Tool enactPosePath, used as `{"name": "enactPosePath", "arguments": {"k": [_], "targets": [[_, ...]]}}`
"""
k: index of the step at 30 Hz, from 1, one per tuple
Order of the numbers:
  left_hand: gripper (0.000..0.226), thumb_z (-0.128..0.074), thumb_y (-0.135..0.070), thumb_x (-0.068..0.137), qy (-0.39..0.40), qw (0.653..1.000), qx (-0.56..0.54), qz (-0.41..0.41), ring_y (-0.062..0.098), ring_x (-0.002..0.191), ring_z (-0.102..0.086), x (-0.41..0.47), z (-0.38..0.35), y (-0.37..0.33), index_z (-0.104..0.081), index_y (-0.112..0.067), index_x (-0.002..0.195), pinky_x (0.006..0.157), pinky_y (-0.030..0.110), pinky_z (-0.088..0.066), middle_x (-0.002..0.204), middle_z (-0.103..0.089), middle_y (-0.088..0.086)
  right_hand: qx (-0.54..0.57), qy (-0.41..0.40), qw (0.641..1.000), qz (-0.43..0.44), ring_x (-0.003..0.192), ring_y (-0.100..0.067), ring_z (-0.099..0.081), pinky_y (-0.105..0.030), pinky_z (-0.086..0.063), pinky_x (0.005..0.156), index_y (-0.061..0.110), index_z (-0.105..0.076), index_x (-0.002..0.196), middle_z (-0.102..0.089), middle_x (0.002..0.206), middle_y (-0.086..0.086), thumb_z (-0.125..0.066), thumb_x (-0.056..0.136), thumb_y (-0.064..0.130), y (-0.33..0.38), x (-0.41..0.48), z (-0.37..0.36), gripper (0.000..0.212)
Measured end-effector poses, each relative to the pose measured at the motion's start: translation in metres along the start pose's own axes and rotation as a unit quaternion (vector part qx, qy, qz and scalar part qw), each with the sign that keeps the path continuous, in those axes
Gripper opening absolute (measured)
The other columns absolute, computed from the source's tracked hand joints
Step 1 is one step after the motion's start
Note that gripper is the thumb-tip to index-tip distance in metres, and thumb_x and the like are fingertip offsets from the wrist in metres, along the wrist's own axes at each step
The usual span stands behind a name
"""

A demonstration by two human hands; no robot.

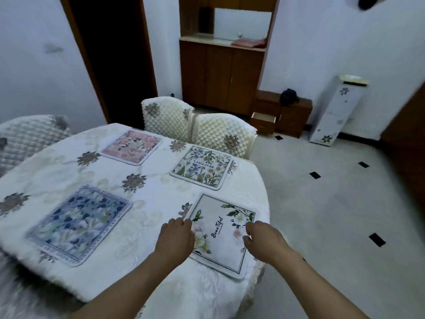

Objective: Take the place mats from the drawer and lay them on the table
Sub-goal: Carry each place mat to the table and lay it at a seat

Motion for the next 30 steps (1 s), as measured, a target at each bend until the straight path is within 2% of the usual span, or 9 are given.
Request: {"name": "enactPosePath", "arguments": {"k": [6,10,14,18,22,24,25,28,30], "targets": [[0.031,-0.041,-0.037,0.096,0.023,0.999,-0.02,0.033,0.027,0.103,-0.052,0.034,-0.019,0.016,-0.053,-0.017,0.116,0.083,0.038,-0.037,0.11,-0.059,0.006,-0.01,0.036,0.999,0.015,0.078,-0.024,-0.051,-0.03,-0.033,0.061,0.025,-0.037,0.075,-0.04,0.074,0.006,-0.042,0.09,0.037,-0.012,0.061,-0.008,0.02],[0.027,-0.042,-0.037,0.094,0.033,0.995,-0.045,0.084,0.027,0.099,-0.051,0.033,-0.038,0.031,-0.053,-0.018,0.11,0.08,0.037,-0.036,0.106,-0.059,0.005,-0.014,0.063,0.997,0.04,0.085,-0.023,-0.059,-0.03,-0.039,0.063,0.02,-0.05,0.084,-0.056,0.087,0.0,-0.045,0.089,0.034,-0.01,0.105,-0.03,0.015],[0.028,-0.04,-0.036,0.096,0.053,0.984,-0.059,0.159,0.028,0.101,-0.051,0.028,-0.068,0.038,-0.053,-0.016,0.112,0.081,0.038,-0.036,0.108,-0.058,0.007,-0.02,0.099,0.992,0.079,0.096,-0.027,-0.061,-0.032,-0.048,0.074,0.015,-0.059,0.102,-0.063,0.101,-0.006,-0.046,0.091,0.034,-0.017,0.15,-0.06,0.025],[0.03,-0.042,-0.032,0.095,0.085,0.955,-0.082,0.273,0.028,0.105,-0.05,0.013,-0.109,0.022,-0.052,-0.016,0.119,0.085,0.038,-0.037,0.113,-0.058,0.007,-0.028,0.167,0.979,0.116,0.089,-0.028,-0.061,-0.031,-0.045,0.066,0.011,-0.059,0.09,-0.061,0.095,-0.01,-0.051,0.089,0.03,-0.04,0.205,-0.093,0.021],[0.036,-0.045,-0.037,0.094,0.124,0.91,-0.109,0.381,0.028,0.105,-0.051,0.006,-0.144,-0.017,-0.049,-0.014,0.121,0.083,0.036,-0.04,0.113,-0.056,0.009,-0.066,0.215,0.965,0.137,0.104,-0.033,-0.054,-0.033,-0.044,0.075,0.01,-0.053,0.111,-0.053,0.113,-0.014,-0.051,0.089,0.029,-0.07,0.249,-0.113,0.029],[0.033,-0.05,-0.036,0.092,0.125,0.873,-0.156,0.445,0.029,0.1,-0.053,0.001,-0.158,-0.039,-0.049,-0.012,0.114,0.076,0.035,-0.041,0.108,-0.056,0.01,-0.071,0.235,0.96,0.133,0.109,-0.035,-0.051,-0.037,-0.045,0.082,0.008,-0.05,0.113,-0.048,0.118,-0.016,-0.051,0.089,0.024,-0.079,0.26,-0.117,0.03],[0.03,-0.053,-0.033,0.091,0.111,0.842,-0.198,0.489,0.029,0.097,-0.055,-0.002,-0.164,-0.05,-0.047,-0.01,0.109,0.073,0.034,-0.04,0.105,-0.055,0.011,-0.066,0.246,0.959,0.127,0.11,-0.036,-0.05,-0.039,-0.045,0.085,0.007,-0.048,0.115,-0.047,0.12,-0.017,-0.051,0.088,0.022,-0.083,0.263,-0.118,0.031],[0.027,-0.062,-0.02,0.088,0.027,0.697,-0.343,0.629,0.033,0.092,-0.059,-0.012,-0.177,-0.077,-0.043,-0.004,0.097,0.068,0.031,-0.038,0.091,-0.053,0.012,-0.017,0.247,0.964,0.099,0.111,-0.037,-0.05,-0.041,-0.045,0.086,0.005,-0.041,0.121,-0.045,0.123,-0.019,-0.051,0.087,0.016,-0.092,0.269,-0.118,0.037],[0.023,-0.063,-0.015,0.087,-0.02,0.614,-0.376,0.693,0.034,0.089,-0.062,-0.017,-0.181,-0.088,-0.045,-0.001,0.094,0.066,0.031,-0.039,0.079,-0.051,0.008,0.021,0.246,0.965,0.082,0.109,-0.037,-0.052,-0.038,-0.045,0.083,0.004,-0.038,0.121,-0.048,0.122,-0.019,-0.053,0.086,0.016,-0.095,0.272,-0.118,0.039]]}}
Point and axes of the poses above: each hand's wrist, its own x-axis towards the middle knuckle, its own z-axis out of the back of the hand, y = z × x, the point moved 5 cm from there along x, towards the middle knuckle
